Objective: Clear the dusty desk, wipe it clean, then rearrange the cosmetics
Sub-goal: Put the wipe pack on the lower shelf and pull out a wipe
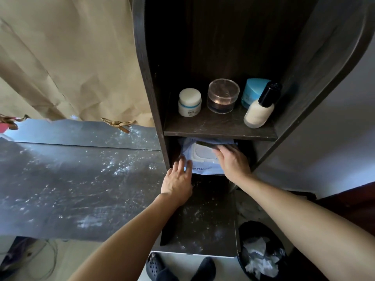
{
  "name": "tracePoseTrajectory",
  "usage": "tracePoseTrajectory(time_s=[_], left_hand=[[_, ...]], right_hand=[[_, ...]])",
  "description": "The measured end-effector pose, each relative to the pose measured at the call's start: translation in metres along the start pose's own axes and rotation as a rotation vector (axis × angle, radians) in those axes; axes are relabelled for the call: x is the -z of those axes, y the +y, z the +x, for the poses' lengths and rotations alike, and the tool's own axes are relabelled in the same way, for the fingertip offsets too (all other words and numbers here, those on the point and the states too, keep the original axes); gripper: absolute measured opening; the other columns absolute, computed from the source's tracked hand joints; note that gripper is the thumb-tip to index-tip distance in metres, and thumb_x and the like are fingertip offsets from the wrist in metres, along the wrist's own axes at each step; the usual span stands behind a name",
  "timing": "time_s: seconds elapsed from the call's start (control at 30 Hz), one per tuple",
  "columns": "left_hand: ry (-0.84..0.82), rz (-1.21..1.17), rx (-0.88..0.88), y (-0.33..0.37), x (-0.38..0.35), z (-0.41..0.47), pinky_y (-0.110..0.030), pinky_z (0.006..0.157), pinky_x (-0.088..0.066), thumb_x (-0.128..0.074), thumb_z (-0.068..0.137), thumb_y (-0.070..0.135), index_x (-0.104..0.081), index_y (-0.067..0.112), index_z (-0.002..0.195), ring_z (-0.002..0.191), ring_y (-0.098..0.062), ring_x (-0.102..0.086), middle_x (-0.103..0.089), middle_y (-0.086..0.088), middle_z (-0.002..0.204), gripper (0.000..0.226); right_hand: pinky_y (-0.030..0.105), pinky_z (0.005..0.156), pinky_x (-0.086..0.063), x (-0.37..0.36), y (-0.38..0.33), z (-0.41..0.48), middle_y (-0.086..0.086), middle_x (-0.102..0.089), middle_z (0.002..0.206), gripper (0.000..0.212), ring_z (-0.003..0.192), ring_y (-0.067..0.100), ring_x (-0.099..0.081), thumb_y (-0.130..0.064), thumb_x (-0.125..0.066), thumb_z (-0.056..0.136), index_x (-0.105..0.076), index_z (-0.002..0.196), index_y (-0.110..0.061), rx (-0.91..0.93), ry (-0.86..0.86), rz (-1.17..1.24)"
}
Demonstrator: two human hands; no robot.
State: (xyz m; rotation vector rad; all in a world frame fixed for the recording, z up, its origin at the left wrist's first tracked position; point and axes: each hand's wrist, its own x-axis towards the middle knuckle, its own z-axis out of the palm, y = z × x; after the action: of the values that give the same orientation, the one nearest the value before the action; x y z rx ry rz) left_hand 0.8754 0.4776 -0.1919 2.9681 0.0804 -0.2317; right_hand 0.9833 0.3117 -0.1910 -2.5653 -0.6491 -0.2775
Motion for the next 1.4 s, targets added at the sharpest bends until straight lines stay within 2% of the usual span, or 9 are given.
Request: tracePoseTrajectory(time_s=[0.17, 0.3, 0.5, 0.67, 0.77, 0.93, 1.1, 1.23, 1.4], left_hand=[[0.072, 0.051, -0.059, -0.005, 0.010, 0.010, -0.037, 0.104, -0.035, -0.045, 0.090, 0.024, -0.035, 0.012, 0.139, 0.127, -0.029, -0.035, -0.025, -0.012, 0.149, 0.052], [0.074, 0.033, -0.084, -0.002, 0.006, 0.012, -0.035, 0.108, -0.032, -0.046, 0.088, 0.021, -0.037, 0.007, 0.138, 0.133, -0.028, -0.031, -0.019, -0.011, 0.152, 0.052], [0.042, 0.022, -0.104, -0.001, 0.007, 0.012, -0.037, 0.111, -0.031, -0.050, 0.088, 0.022, -0.035, 0.005, 0.139, 0.137, -0.027, -0.025, -0.017, -0.011, 0.152, 0.057], [0.076, -0.014, -0.099, 0.000, 0.010, 0.014, -0.036, 0.106, -0.034, -0.048, 0.088, 0.018, -0.047, 0.005, 0.130, 0.128, -0.027, -0.036, -0.028, -0.010, 0.146, 0.045], [0.122, -0.034, -0.114, 0.002, 0.011, 0.018, -0.034, 0.105, -0.033, -0.045, 0.089, 0.017, -0.050, 0.005, 0.128, 0.128, -0.027, -0.037, -0.030, -0.011, 0.146, 0.040], [0.192, -0.086, -0.109, 0.013, 0.012, 0.031, -0.034, 0.102, -0.034, -0.045, 0.092, 0.018, -0.054, 0.006, 0.123, 0.122, -0.028, -0.044, -0.047, -0.012, 0.133, 0.034], [0.187, -0.142, 0.003, 0.037, 0.013, 0.059, -0.040, 0.097, -0.036, -0.051, 0.091, 0.039, -0.051, 0.008, 0.126, 0.121, -0.033, -0.043, -0.050, -0.016, 0.128, 0.047], [0.199, -0.024, 0.124, 0.057, 0.012, 0.076, -0.043, 0.094, -0.035, -0.051, 0.085, 0.059, -0.054, 0.010, 0.123, 0.121, -0.034, -0.040, -0.046, -0.018, 0.133, 0.062], [0.181, -0.020, 0.199, 0.069, 0.008, 0.089, -0.046, 0.092, -0.034, -0.047, 0.087, 0.056, -0.055, 0.013, 0.121, 0.123, -0.037, -0.037, -0.044, -0.016, 0.133, 0.055]], right_hand=[[0.035, 0.076, -0.048, -0.001, 0.006, 0.027, 0.017, -0.069, 0.096, 0.041, 0.092, 0.035, -0.064, -0.042, -0.056, 0.090, -0.066, 0.092, -0.002, -0.571, 0.053, 0.267], [0.034, 0.086, -0.047, -0.001, -0.007, 0.025, 0.015, -0.069, 0.104, 0.024, 0.099, 0.034, -0.062, -0.022, -0.052, 0.095, -0.067, 0.107, -0.008, -0.365, -0.046, 0.287], [0.040, 0.108, -0.036, -0.016, 0.008, 0.013, 0.005, -0.043, 0.145, 0.048, 0.134, 0.027, -0.038, -0.007, -0.049, 0.091, -0.045, 0.138, -0.014, 0.012, -0.210, -0.093], [0.036, 0.112, -0.027, -0.008, 0.018, 0.005, 0.007, -0.031, 0.153, 0.048, 0.140, 0.022, -0.030, -0.024, -0.048, 0.097, -0.039, 0.141, -0.008, 0.017, -0.273, -0.017], [0.037, 0.111, -0.032, -0.002, 0.024, -0.001, 0.008, -0.038, 0.149, 0.049, 0.136, 0.024, -0.037, -0.028, -0.051, 0.095, -0.044, 0.139, -0.008, 0.012, -0.284, -0.022], [0.041, 0.102, -0.041, 0.000, 0.019, -0.036, 0.016, -0.052, 0.136, 0.040, 0.125, 0.031, -0.049, -0.014, -0.055, 0.090, -0.054, 0.127, 0.000, -0.009, -0.176, -0.109], [0.045, 0.101, -0.045, 0.002, 0.027, -0.065, 0.017, -0.050, 0.138, 0.046, 0.131, 0.029, -0.045, -0.006, -0.058, 0.087, -0.049, 0.131, 0.002, 0.048, -0.234, -0.205], [0.038, 0.110, -0.027, 0.000, 0.037, -0.072, 0.016, -0.046, 0.142, 0.057, 0.134, 0.027, -0.041, -0.005, -0.064, 0.082, -0.044, 0.135, 0.003, 0.062, -0.302, -0.291], [0.032, 0.113, -0.014, 0.003, 0.033, -0.070, 0.013, -0.033, 0.151, 0.054, 0.141, 0.023, -0.028, -0.012, -0.052, 0.092, -0.035, 0.142, 0.000, 0.044, -0.300, -0.222]])
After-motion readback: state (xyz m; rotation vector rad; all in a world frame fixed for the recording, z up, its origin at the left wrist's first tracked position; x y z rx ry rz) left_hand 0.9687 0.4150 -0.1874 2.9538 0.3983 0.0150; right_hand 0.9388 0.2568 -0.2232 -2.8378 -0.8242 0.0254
